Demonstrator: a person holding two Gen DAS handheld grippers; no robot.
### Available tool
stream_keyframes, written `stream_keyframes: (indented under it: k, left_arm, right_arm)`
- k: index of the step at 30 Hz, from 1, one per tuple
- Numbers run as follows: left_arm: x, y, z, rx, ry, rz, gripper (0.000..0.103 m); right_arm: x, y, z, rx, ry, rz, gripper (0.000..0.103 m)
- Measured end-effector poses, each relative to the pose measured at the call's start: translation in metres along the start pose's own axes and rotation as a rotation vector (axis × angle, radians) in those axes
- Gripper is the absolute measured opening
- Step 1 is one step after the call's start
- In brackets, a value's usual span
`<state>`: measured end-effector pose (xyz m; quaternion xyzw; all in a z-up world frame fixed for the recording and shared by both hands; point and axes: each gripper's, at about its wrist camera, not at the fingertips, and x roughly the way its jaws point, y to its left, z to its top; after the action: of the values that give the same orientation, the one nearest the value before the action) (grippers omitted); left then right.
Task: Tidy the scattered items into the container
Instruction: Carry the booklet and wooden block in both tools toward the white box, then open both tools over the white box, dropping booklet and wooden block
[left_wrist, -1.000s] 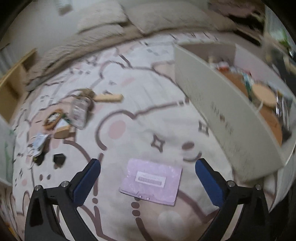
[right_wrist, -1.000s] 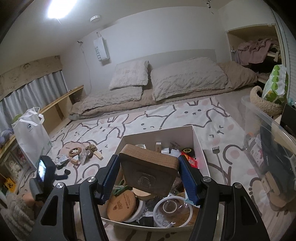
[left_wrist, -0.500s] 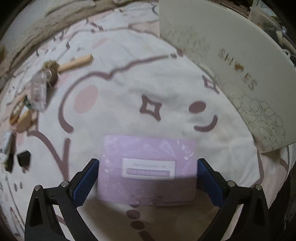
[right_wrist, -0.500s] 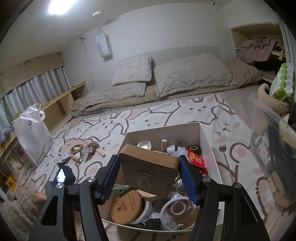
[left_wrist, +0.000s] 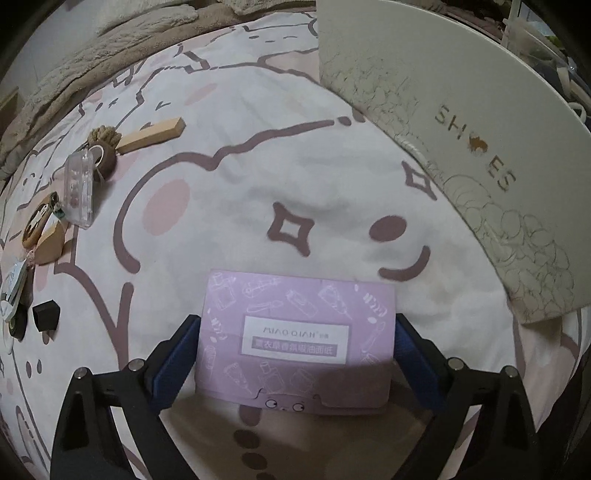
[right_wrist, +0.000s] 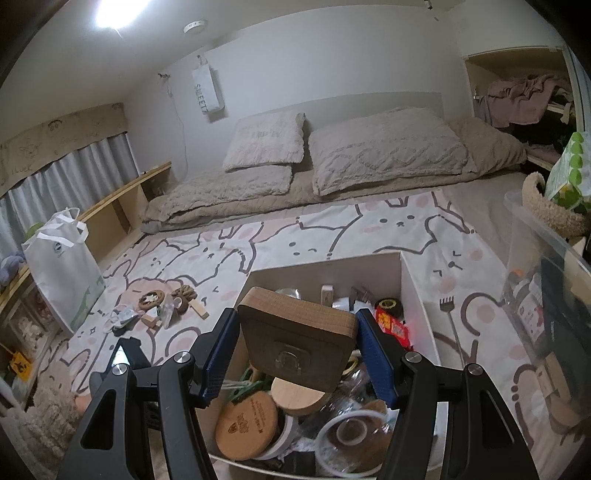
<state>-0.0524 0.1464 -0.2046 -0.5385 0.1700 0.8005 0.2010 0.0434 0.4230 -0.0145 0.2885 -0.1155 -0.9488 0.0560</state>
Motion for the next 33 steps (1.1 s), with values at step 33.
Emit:
stream_keyframes:
  k: [33]
  left_arm:
    - [-0.142, -0.082, 0.206, -0.001, -0.441, -0.224, 0.098]
  right_arm:
    - [0.113, -0.052, 0.064, -0.036, 0.189, -0.12, 0.065]
